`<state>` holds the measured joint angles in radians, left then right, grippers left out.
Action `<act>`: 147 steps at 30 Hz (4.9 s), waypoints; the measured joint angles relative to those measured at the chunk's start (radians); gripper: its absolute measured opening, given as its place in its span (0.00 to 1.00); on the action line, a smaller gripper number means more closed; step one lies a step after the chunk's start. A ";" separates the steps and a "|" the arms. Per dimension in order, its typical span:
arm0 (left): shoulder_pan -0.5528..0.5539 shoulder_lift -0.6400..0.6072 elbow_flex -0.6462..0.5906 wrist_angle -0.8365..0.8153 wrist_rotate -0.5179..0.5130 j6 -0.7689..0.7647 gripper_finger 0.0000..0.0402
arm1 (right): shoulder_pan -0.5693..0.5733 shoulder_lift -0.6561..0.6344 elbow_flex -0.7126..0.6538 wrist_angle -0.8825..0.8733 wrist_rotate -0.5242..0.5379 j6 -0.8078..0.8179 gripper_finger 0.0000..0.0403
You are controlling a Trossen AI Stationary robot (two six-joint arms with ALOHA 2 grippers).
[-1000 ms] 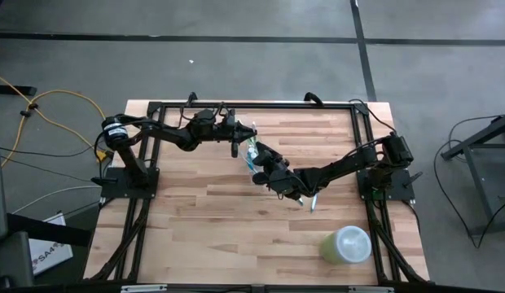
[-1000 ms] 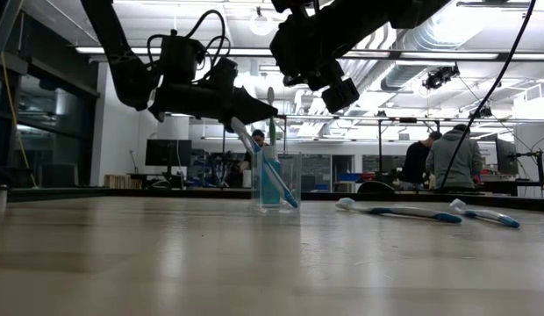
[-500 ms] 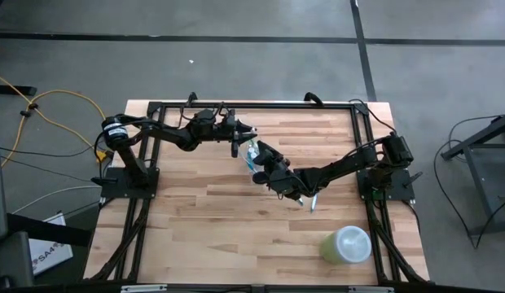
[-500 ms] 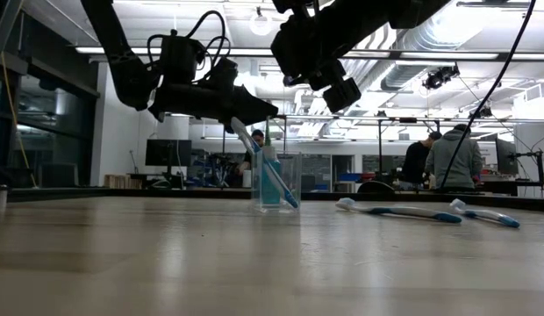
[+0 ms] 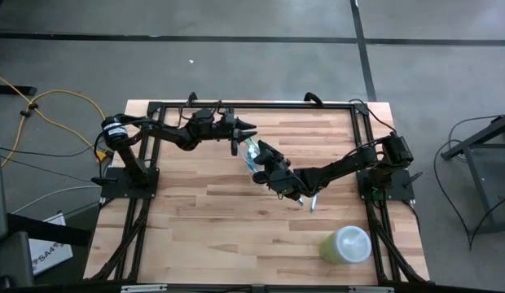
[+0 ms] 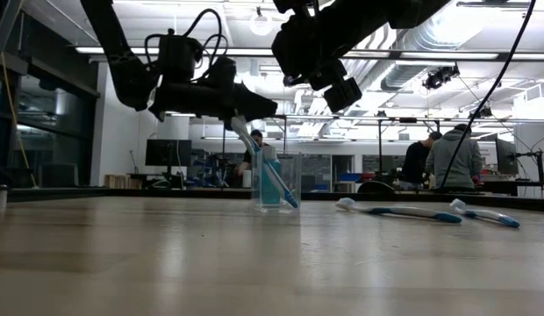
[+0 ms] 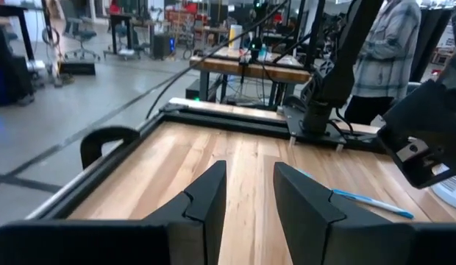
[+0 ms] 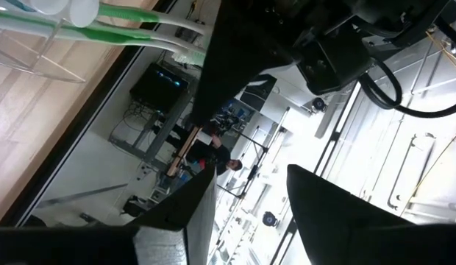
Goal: Pick & Place toothbrushing station
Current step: Put the green toothbrush into the transparent organizer, then put the left blue toothbrush into the transparent organizer
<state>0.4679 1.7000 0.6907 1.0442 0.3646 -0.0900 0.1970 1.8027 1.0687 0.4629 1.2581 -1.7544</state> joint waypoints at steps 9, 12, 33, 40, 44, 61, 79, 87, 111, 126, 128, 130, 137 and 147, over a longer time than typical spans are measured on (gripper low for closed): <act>0.018 -0.002 0.000 0.011 0.012 -0.013 0.28 | 0.000 0.000 0.000 0.000 0.008 0.005 0.39; 0.029 -0.022 -0.001 -0.002 0.054 -0.032 0.28 | 0.000 0.000 0.000 -0.001 0.008 0.026 0.39; -0.232 -0.480 -0.001 -0.655 -0.094 0.181 0.28 | -0.027 -0.047 -0.003 -0.036 0.130 0.592 0.39; -0.388 -0.569 -0.001 -0.795 -0.288 0.249 0.28 | -0.034 -0.202 -0.003 -0.405 0.143 1.098 0.39; -0.460 -0.596 0.000 -0.863 -0.352 0.252 0.28 | 0.007 -0.288 -0.003 -0.668 0.059 1.431 0.39; -0.770 -0.600 -0.001 -0.923 -0.617 0.137 0.27 | 0.036 -0.331 0.038 -1.242 -0.726 2.415 0.31; -0.955 -0.597 0.000 -1.155 -0.882 -0.075 0.27 | -0.097 -0.133 0.037 -1.199 -0.939 2.464 0.39; -0.977 -0.596 0.000 -1.154 -0.921 -0.075 0.27 | -0.126 -0.119 0.037 -1.190 -0.950 2.458 0.42; -0.977 -0.596 0.000 -1.153 -0.920 -0.075 0.27 | -0.167 -0.011 0.038 -1.124 -0.996 2.479 0.56; -0.977 -0.596 0.000 -1.153 -0.919 -0.064 0.27 | -0.184 0.038 0.038 -1.072 -0.996 2.637 0.50; -0.977 -0.596 0.000 -1.153 -0.918 -0.061 0.27 | -0.186 0.046 0.038 -1.070 -1.006 2.663 0.50; -0.977 -0.596 0.000 -1.154 -0.918 -0.060 0.27 | -0.186 0.050 0.037 -1.067 -1.000 2.674 0.50; -0.980 -0.596 0.000 -1.155 -0.911 -0.057 0.27 | -0.186 0.056 0.037 -1.052 -1.004 2.693 0.49; -1.005 -0.596 0.000 -1.153 -0.911 -0.038 0.27 | -0.187 0.056 0.037 -1.053 -0.998 2.698 0.49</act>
<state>-0.5368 1.1042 0.6903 -0.1088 -0.5465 -0.1276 0.0101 1.8584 1.1061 -0.5900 0.2597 0.9432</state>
